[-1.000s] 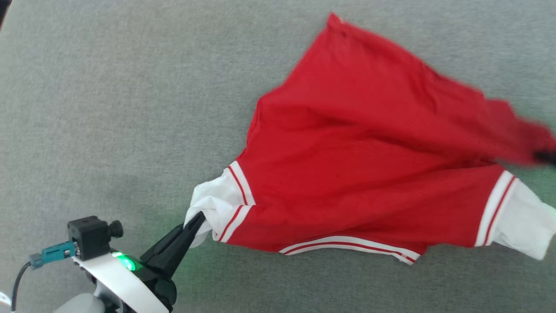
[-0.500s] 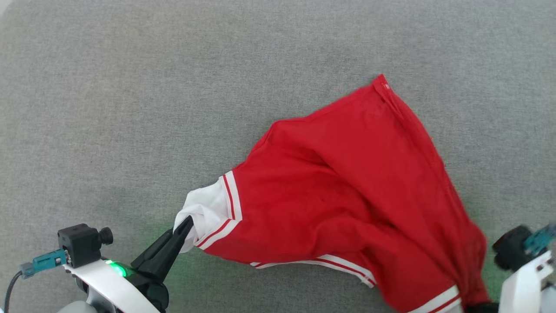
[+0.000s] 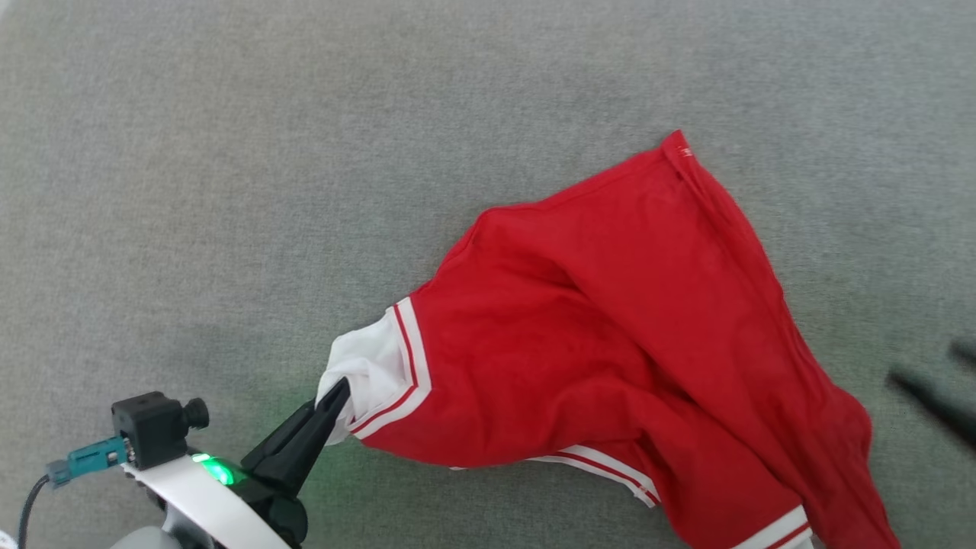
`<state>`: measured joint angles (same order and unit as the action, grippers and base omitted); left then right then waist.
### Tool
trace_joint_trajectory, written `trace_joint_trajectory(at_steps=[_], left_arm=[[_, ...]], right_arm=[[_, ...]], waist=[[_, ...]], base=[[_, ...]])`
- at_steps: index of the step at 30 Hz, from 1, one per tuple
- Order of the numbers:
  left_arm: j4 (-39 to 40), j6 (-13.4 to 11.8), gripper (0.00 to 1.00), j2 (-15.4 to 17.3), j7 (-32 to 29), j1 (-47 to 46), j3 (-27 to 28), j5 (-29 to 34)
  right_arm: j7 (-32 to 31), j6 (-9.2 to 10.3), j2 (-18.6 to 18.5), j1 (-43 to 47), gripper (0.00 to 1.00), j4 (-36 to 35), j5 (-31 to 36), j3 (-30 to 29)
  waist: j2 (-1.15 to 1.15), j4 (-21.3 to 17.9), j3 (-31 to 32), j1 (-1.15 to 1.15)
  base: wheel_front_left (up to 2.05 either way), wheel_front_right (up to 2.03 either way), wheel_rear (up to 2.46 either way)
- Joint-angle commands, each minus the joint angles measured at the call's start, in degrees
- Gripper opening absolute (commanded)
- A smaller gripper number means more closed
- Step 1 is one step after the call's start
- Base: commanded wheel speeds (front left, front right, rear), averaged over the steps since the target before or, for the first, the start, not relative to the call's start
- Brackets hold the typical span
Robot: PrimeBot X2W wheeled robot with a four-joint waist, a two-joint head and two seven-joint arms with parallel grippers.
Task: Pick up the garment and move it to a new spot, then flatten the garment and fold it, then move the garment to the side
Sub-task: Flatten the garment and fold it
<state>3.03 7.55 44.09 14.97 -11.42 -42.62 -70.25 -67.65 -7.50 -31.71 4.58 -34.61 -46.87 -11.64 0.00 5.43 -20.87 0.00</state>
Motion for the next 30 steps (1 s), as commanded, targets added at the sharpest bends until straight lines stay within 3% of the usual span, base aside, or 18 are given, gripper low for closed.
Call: trace_joint_trajectory(at_steps=[1,5,14,22,28,30], left_arm=[[0.36,-0.12,0.0,-0.41,0.28,-1.07,-0.29,0.61],[0.37,-0.12,0.0,-1.62,0.28,-2.91,-1.44,0.84],[-0.21,-0.12,0.0,-3.72,0.29,-7.33,-4.45,0.54],[-0.95,-0.12,0.0,-5.43,0.29,-9.98,-6.06,0.37],[-1.54,-0.12,0.0,-6.36,0.29,-11.0,-6.61,0.13],[-1.85,-0.12,0.0,-6.71,0.29,-11.25,-6.76,-0.01]], right_arm=[[0.3,0.03,-0.98,-4.82,1.0,-0.55,-0.26,-1.84],[3.24,0.03,-0.66,-19.14,1.0,5.47,0.42,2.83],[6.98,0.04,-1.11,-41.64,1.0,24.04,7.15,22.51],[8.76,0.04,-3.82,-49.77,1.0,35.46,9.63,34.44],[9.08,0.04,-5.64,-50.45,1.0,41.95,8.08,42.01],[8.74,0.03,-6.05,-50.19,0.4,43.12,7.01,44.36]], waist=[[0.0,0.81,-0.78,0.0],[0.0,2.71,-2.94,0.0],[0.0,6.34,-7.53,0.0],[0.0,8.41,-9.73,0.0],[0.0,9.07,-10.13,0.0],[0.0,9.08,-10.07,0.0]], base=[[0.0,0.0,0.0],[0.0,0.0,0.0],[0.0,0.0,0.0],[0.0,0.0,0.0],[0.0,0.0,0.0],[0.0,0.0,0.0]])
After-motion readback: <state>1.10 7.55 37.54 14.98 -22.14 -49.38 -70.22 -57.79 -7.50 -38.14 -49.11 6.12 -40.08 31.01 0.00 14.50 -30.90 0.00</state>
